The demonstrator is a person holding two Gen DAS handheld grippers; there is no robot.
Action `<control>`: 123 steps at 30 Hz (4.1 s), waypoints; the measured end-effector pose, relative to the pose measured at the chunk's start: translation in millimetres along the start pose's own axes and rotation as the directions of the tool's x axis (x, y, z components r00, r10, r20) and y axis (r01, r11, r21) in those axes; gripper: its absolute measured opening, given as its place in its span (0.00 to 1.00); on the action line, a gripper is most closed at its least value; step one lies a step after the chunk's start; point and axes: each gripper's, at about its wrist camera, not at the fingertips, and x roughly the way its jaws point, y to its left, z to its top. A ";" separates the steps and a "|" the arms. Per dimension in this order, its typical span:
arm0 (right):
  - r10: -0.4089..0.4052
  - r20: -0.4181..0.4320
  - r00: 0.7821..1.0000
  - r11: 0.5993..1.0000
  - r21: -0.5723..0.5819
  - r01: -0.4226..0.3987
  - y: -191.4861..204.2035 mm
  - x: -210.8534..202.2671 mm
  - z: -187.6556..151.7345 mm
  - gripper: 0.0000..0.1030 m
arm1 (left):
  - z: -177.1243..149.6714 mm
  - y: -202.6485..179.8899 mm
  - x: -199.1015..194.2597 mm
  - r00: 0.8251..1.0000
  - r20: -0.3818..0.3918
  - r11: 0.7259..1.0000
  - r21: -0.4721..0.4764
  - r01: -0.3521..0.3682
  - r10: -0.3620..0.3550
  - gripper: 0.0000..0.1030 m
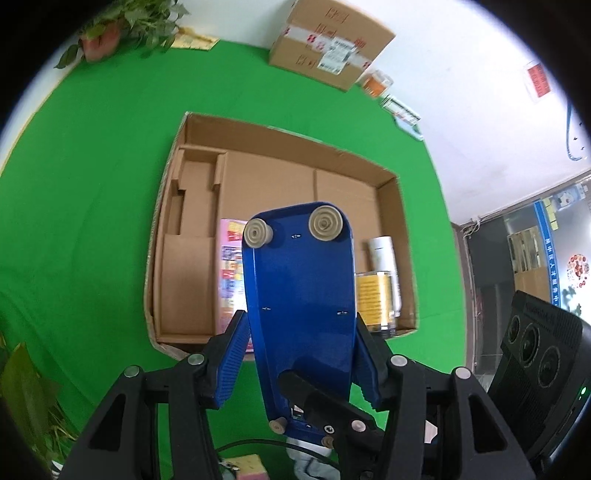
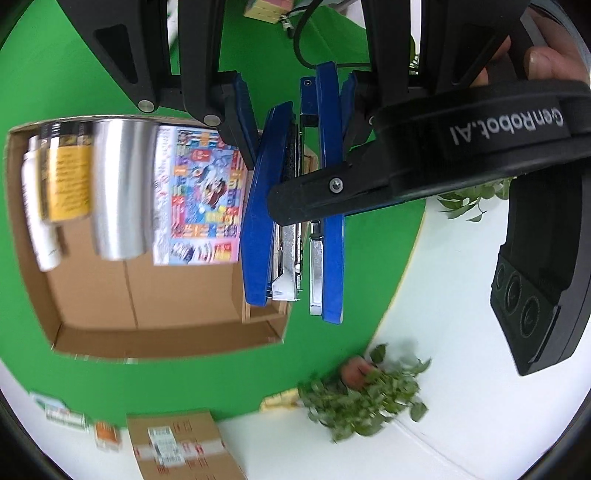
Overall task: Organize rigid objects
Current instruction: 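Carry the blue stapler with the right tool and lower it into the box beside the game box, then open the right tool and move it toward the white hair dryer, then grasp the white hair dryer by its head with the right tool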
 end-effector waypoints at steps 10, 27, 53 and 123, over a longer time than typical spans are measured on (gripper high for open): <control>-0.019 -0.050 0.999 0.995 0.101 0.024 -8.2 100.3 19.0 0.35 | 30.1 71.8 48.5 0.993 -0.120 1.000 -0.002 0.019 -0.019 0.50; -0.030 0.075 0.997 0.997 0.075 0.024 -23.9 127.4 17.1 0.88 | 42.0 98.1 40.0 0.999 -0.036 1.000 -0.011 -0.008 0.007 0.62; -0.325 0.314 0.892 0.944 0.169 0.284 -101.0 -84.3 -129.4 0.99 | -73.6 -60.9 -42.1 0.924 0.381 0.972 0.202 -0.122 0.037 0.86; -0.364 -0.027 0.931 0.924 0.113 0.364 -96.2 74.2 -271.0 0.57 | -155.4 -49.2 193.2 0.866 -0.498 0.961 0.211 0.180 -0.053 0.83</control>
